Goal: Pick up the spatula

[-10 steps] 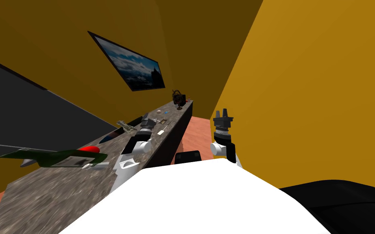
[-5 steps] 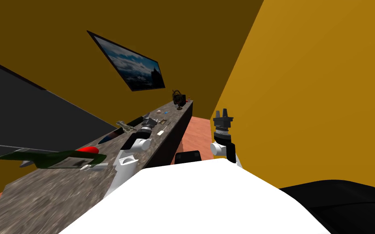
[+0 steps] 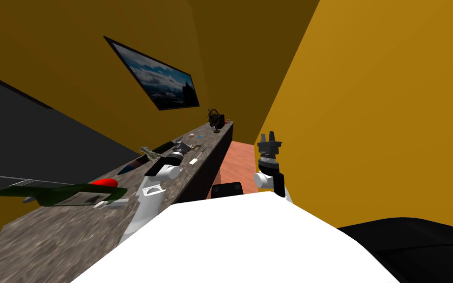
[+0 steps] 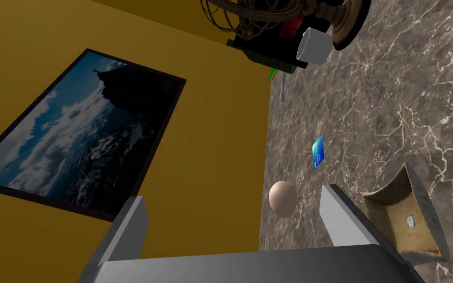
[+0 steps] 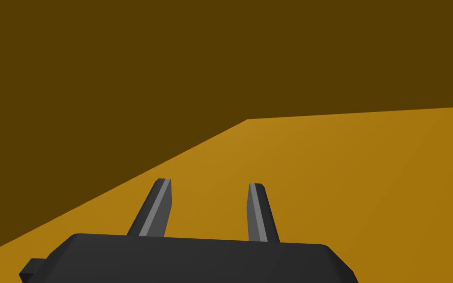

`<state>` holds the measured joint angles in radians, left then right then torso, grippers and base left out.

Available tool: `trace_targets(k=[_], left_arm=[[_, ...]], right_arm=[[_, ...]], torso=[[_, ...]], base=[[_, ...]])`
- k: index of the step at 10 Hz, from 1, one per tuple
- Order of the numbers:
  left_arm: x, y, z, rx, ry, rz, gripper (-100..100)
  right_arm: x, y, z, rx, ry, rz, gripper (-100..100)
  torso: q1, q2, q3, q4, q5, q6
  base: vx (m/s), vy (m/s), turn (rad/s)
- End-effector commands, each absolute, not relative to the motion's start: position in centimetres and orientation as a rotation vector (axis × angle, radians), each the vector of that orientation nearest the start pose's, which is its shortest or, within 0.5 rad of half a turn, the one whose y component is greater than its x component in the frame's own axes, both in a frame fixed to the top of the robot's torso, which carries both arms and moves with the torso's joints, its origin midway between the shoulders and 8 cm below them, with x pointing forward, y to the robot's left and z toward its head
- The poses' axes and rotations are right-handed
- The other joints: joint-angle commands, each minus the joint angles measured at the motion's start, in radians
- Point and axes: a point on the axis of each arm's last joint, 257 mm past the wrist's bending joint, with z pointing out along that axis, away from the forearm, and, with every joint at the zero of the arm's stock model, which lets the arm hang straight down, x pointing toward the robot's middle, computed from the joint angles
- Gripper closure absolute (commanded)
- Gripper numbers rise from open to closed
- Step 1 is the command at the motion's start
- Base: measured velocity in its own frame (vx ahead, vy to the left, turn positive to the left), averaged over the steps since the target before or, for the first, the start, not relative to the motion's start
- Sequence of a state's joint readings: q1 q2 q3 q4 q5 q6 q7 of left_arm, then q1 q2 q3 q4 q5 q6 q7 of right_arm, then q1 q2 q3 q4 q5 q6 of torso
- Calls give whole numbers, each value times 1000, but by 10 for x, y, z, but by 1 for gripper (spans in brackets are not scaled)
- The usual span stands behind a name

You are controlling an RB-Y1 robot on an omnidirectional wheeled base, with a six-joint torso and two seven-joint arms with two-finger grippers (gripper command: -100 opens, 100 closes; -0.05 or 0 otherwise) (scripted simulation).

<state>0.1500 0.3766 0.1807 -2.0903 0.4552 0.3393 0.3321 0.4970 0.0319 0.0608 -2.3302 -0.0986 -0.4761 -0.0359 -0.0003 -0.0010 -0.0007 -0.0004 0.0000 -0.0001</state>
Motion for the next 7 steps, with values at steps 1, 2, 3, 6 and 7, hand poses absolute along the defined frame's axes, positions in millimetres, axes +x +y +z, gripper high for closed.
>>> trace_targets(k=[1,2,3,6,7], left_arm=[[498,344,-90,-1475,984,-1521,-100],[498,344,-97,-1497,1000,-1506,-100],[503,346,-99,-1550,991,-1532,-100],[506,348,-115,-1652,1013,-1520,-100],[506,348,-121,-1671,1026,-1506,-100]], right_arm=[[339,-273,43,738,492,1467,0],[339,-273,43,738,492,1467,0],[339,-273,43,738,492,1467,0],[339,-273,43,738,492,1467,0],[339,-273,43,738,492,1467,0]], torso=[[0,0,0,0,0,0],[0,-1,0,0,0,0],[0,-1,0,0,0,0],[0,0,0,0,0,0],[0,-1,0,0,0,0]], base=[[23,-10,13],[24,-9,8],[32,-5,15],[23,-9,7],[28,-12,12]])
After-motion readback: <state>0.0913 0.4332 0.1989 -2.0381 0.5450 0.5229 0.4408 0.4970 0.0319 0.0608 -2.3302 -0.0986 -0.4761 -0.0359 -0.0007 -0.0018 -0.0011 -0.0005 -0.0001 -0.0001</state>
